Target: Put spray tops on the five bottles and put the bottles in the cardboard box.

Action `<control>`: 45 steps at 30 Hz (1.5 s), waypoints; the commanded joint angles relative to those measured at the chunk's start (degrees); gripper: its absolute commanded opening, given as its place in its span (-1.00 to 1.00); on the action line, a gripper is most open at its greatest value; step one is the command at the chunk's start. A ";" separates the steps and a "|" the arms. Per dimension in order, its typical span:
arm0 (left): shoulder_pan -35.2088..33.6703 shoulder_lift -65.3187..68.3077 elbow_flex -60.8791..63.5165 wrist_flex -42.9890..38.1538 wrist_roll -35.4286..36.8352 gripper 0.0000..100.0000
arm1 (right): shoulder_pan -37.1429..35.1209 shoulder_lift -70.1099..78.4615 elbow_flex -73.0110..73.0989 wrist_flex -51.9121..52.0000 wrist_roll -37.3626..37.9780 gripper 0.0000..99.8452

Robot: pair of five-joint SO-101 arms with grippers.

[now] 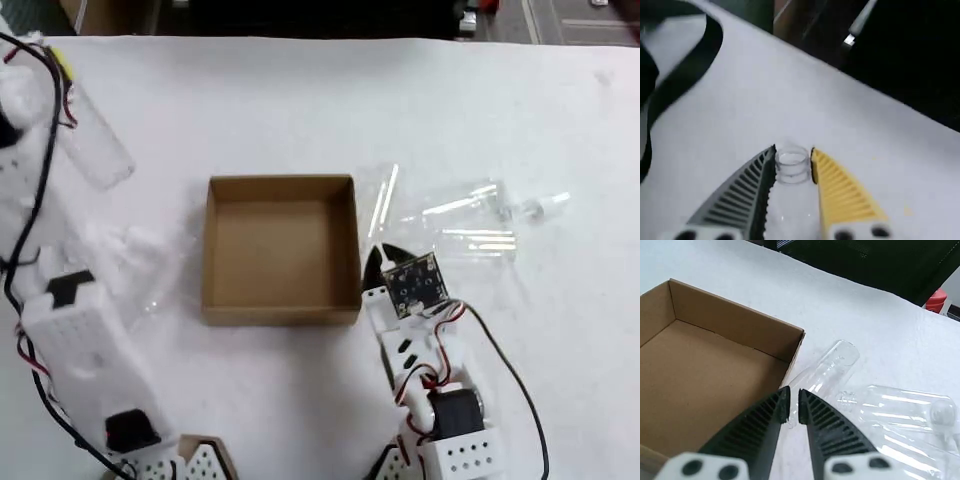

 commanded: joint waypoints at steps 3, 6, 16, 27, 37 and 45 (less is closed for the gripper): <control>11.56 -19.03 -2.29 0.44 -12.31 -0.96 | 0.40 -0.04 0.53 -0.48 0.09 -0.96; 15.08 -25.80 2.46 0.44 -12.57 -0.96 | 0.48 -0.04 0.53 -0.48 0.09 -0.96; 29.49 -53.41 37.36 -2.90 -13.01 -0.96 | 0.40 -0.04 0.53 -0.48 0.09 -0.96; 30.20 -78.11 94.51 -39.56 -13.63 -0.96 | 0.40 -0.04 0.53 -0.48 0.09 -0.96; 33.36 -91.56 138.11 -81.67 -31.03 -0.85 | 0.31 -0.04 0.53 -0.57 0.09 -0.96; 31.78 -91.03 143.91 -83.60 -23.30 -0.79 | 0.31 -0.04 0.53 -0.57 0.09 -0.96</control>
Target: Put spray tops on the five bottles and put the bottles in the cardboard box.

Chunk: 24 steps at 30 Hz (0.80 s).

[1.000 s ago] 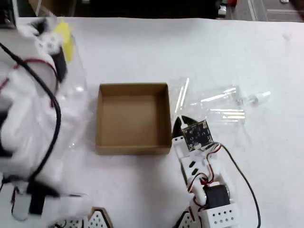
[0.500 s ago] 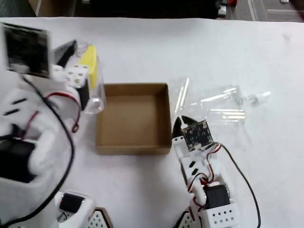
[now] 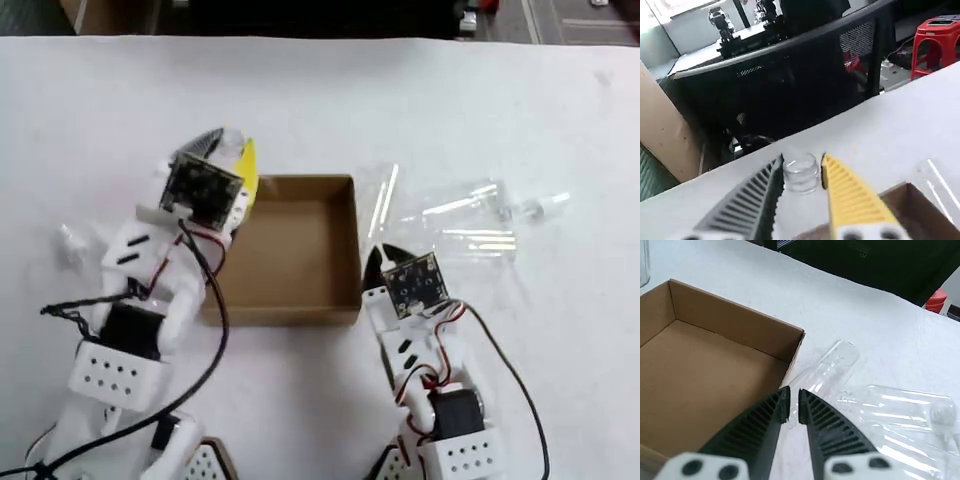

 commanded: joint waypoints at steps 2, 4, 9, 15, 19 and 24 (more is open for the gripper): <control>-0.75 -1.10 2.11 -7.21 6.33 -0.80 | 0.31 -0.04 0.53 -0.57 0.09 -0.96; -0.40 -1.10 6.33 -14.24 6.15 -0.81 | 0.31 -0.04 0.53 -0.57 0.09 -0.96; -0.48 -1.27 22.33 -36.92 6.15 -0.94 | 0.31 -0.04 0.53 -0.57 0.09 -0.96; -1.01 -1.19 27.34 -42.11 11.43 -0.95 | 0.22 -0.04 0.53 -0.57 2.81 -0.96; -2.51 -1.10 22.51 -32.97 17.93 -0.95 | 0.22 0.04 0.53 -0.40 2.81 -0.96; -3.74 0.04 21.54 -33.58 17.93 -0.95 | 0.22 0.04 0.53 -0.22 2.90 -0.96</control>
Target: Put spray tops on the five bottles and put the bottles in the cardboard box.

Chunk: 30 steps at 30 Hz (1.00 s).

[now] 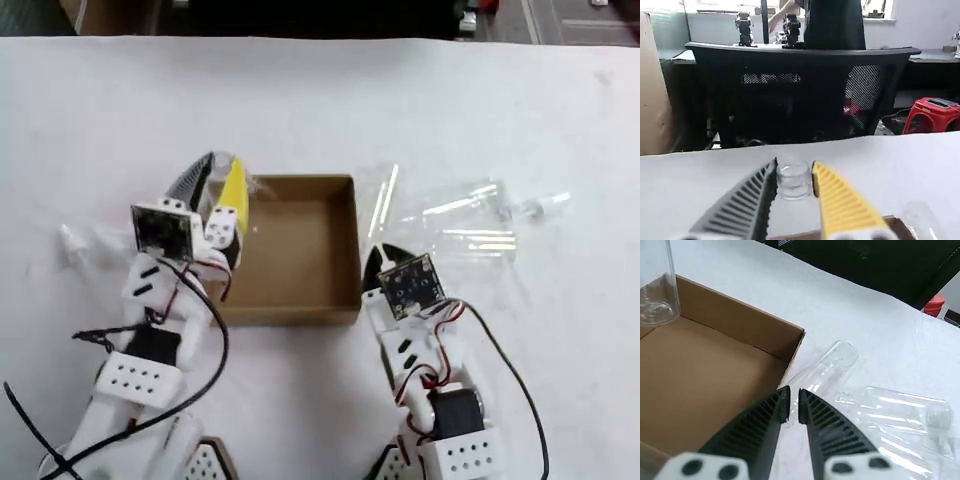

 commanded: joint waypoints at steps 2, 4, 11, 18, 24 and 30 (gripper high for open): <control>-0.92 3.56 -4.66 -1.23 0.88 -0.95 | 0.22 0.04 0.53 -0.13 0.70 -0.96; -1.10 9.01 -6.51 -4.40 0.88 -0.95 | 0.22 0.04 0.53 -0.13 0.70 -0.96; -1.27 30.55 -10.46 -24.97 0.09 -0.95 | 0.31 0.04 0.53 -0.04 0.88 -0.96; -2.15 40.13 -8.09 -37.45 -7.47 -0.95 | 0.31 0.04 0.53 -0.40 0.88 -0.96; -1.89 46.81 -11.16 -37.45 -7.38 -0.95 | 0.31 0.04 0.53 -0.48 0.97 -0.96; -3.30 49.10 -12.57 -37.54 -1.05 -0.95 | 0.31 0.04 0.53 -0.48 0.97 -0.96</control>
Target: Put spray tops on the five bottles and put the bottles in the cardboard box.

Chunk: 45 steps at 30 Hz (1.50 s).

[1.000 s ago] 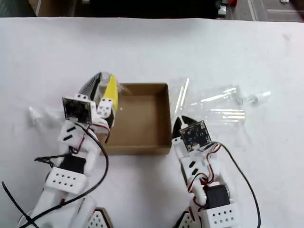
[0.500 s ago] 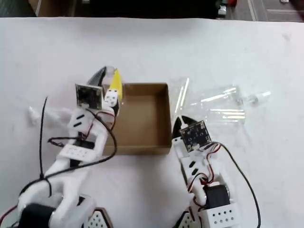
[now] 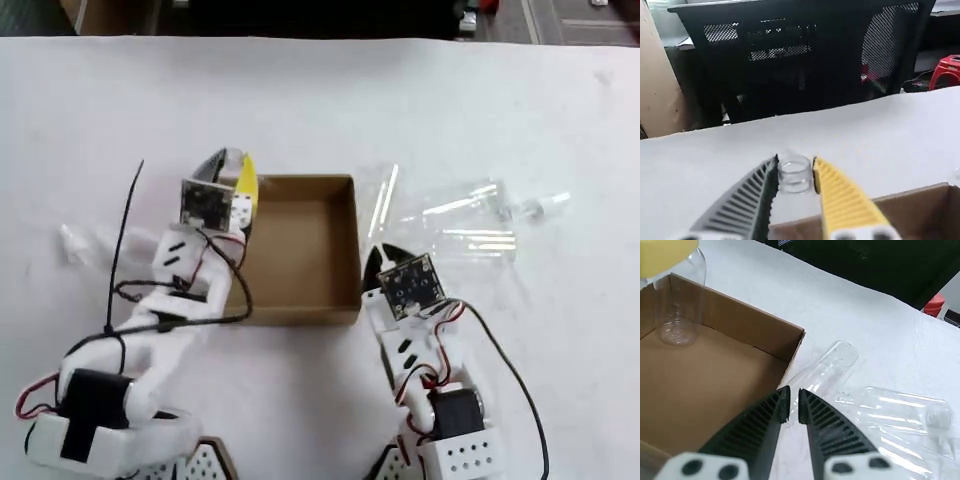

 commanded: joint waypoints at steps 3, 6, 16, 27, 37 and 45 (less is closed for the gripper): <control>-1.71 0.22 -3.08 -1.93 3.78 -0.95 | 0.31 0.04 0.53 -0.48 0.97 -0.96; -1.71 0.31 -3.16 -1.93 3.78 -0.95 | 0.31 0.04 0.53 -0.48 0.97 -0.96; -1.71 0.40 -4.22 -1.85 4.04 -0.95 | 0.31 0.04 0.53 -0.48 0.97 -0.96; -1.71 0.04 -2.64 1.93 4.31 -0.70 | 0.31 0.04 0.53 -0.48 0.97 -0.96; -2.33 -0.13 -2.64 2.90 3.87 -0.69 | 0.31 0.04 0.53 -0.66 0.97 -0.96; -1.80 -7.78 -2.37 9.32 3.87 -0.69 | 0.31 0.04 0.53 -1.27 0.97 -0.96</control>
